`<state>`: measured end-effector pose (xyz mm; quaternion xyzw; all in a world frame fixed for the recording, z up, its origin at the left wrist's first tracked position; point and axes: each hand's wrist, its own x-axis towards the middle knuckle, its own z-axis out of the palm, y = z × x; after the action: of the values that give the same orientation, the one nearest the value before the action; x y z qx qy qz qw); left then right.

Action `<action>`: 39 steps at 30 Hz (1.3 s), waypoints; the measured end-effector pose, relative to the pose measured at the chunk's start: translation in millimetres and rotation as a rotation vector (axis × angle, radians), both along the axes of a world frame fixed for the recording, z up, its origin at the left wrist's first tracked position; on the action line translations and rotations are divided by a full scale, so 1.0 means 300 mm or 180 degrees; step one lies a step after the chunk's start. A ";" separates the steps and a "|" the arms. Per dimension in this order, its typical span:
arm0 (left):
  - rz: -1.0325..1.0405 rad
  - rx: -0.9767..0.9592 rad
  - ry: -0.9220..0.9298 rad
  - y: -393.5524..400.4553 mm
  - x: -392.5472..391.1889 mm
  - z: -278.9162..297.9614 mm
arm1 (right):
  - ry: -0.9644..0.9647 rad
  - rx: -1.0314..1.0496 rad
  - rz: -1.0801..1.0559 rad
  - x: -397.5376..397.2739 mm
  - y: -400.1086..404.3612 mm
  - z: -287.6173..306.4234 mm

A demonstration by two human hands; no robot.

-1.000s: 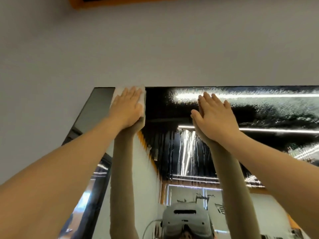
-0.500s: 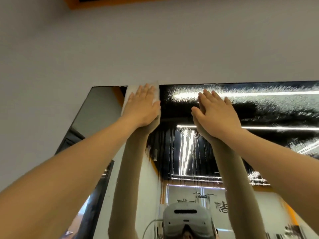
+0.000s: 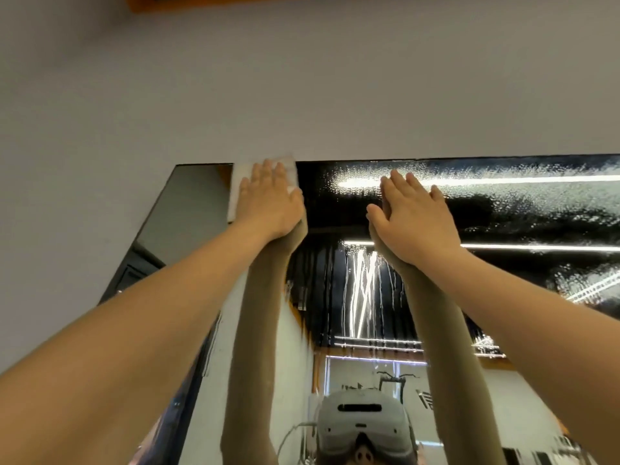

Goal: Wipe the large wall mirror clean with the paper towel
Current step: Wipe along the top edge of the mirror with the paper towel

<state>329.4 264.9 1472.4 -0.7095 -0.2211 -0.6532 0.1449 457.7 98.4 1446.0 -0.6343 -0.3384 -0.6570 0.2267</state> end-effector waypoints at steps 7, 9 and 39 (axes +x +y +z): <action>-0.0117 0.0445 0.0240 -0.074 0.076 0.027 | 0.0023 -0.0053 0.0038 -0.004 -0.006 -0.003; -0.0167 0.0466 0.0199 -0.016 0.037 0.027 | 0.0015 -0.0054 0.0046 -0.001 -0.009 -0.002; 0.0114 -0.0133 -0.0206 0.153 -0.101 0.021 | -0.0065 -0.0058 0.0120 0.021 0.001 0.011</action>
<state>299.1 310.8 1478.7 -0.6868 -0.2519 -0.6684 0.1344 464.0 98.7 1449.2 -0.6232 -0.3585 -0.6560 0.2298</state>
